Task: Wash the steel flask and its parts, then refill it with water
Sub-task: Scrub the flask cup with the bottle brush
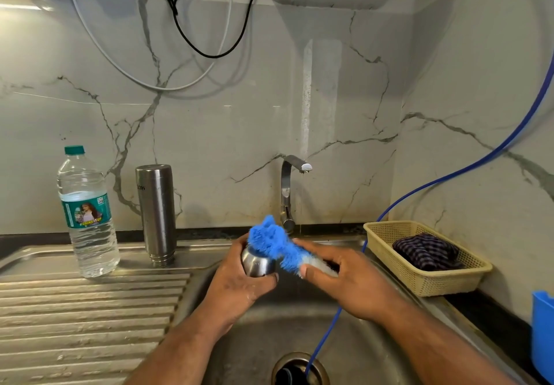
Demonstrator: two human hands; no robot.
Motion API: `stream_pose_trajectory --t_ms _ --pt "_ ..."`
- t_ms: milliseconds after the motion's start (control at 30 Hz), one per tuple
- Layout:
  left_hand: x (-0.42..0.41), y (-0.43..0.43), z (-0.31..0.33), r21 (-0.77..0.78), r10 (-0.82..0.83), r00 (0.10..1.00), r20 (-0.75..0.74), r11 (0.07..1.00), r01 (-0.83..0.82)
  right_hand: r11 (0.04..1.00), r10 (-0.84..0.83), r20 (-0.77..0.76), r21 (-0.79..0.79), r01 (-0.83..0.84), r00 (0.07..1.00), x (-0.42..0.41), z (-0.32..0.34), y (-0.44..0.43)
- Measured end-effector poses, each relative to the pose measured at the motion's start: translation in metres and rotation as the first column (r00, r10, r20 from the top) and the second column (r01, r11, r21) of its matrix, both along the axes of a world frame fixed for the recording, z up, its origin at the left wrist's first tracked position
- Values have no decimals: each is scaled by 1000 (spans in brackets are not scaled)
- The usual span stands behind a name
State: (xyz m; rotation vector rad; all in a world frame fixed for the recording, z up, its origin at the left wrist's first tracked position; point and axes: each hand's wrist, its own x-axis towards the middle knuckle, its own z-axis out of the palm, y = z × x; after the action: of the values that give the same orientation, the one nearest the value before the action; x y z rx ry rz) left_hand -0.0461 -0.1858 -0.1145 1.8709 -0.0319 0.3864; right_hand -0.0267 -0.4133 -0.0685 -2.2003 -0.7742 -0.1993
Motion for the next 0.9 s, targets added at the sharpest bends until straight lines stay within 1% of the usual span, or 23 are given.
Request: stream_pose_trajectory --t_ms 67,167,200,300,400,433,500,533,633,667,733,767,867,900 --pt "0 0 -1 26 -20 1000 -6 999 20 998 50 -11 -43 -51 999 -1 0 1" --pt "-1 0 -1 24 -9 1000 7 1000 9 999 -40 13 2 40 999 3 1 1" --pt "-1 0 0 34 -7 1000 5 999 7 999 -37 -1 4 37 999 2 1 1" --pt "-1 -1 -1 60 -25 1000 7 998 25 997 59 -23 -48 -60 998 0 1 1" --pt "-2 0 -1 57 5 1000 24 998 -6 999 -31 3 -13 31 1000 1 2 2" --pt "-1 0 -1 54 6 1000 29 999 -8 999 -29 -6 -17 29 1000 2 1 1" --pt "0 1 -2 62 -4 1000 25 998 2 998 39 -53 -48 -42 998 1 1 0" --pt "0 1 -2 62 -8 1000 28 998 6 997 48 -65 -50 -51 997 1 1 0" --pt "0 1 -2 48 10 999 42 999 -12 997 -67 -3 -30 67 998 4 2 -2" --pt "0 1 -1 49 11 999 45 999 -13 998 -56 -18 -27 55 998 4 2 -2" --pt "0 1 -1 54 -9 999 46 999 6 998 48 -73 -36 -50 996 2 1 -2" --pt "0 1 -1 56 -17 999 49 998 14 996 67 -82 -46 -71 994 2 1 -2" --pt "0 1 -2 51 8 999 47 999 -10 999 -16 -25 -35 15 1000 1 6 -1" --pt "0 1 -2 50 3 999 46 999 -6 999 1 -41 -36 -2 999 0 5 -1"
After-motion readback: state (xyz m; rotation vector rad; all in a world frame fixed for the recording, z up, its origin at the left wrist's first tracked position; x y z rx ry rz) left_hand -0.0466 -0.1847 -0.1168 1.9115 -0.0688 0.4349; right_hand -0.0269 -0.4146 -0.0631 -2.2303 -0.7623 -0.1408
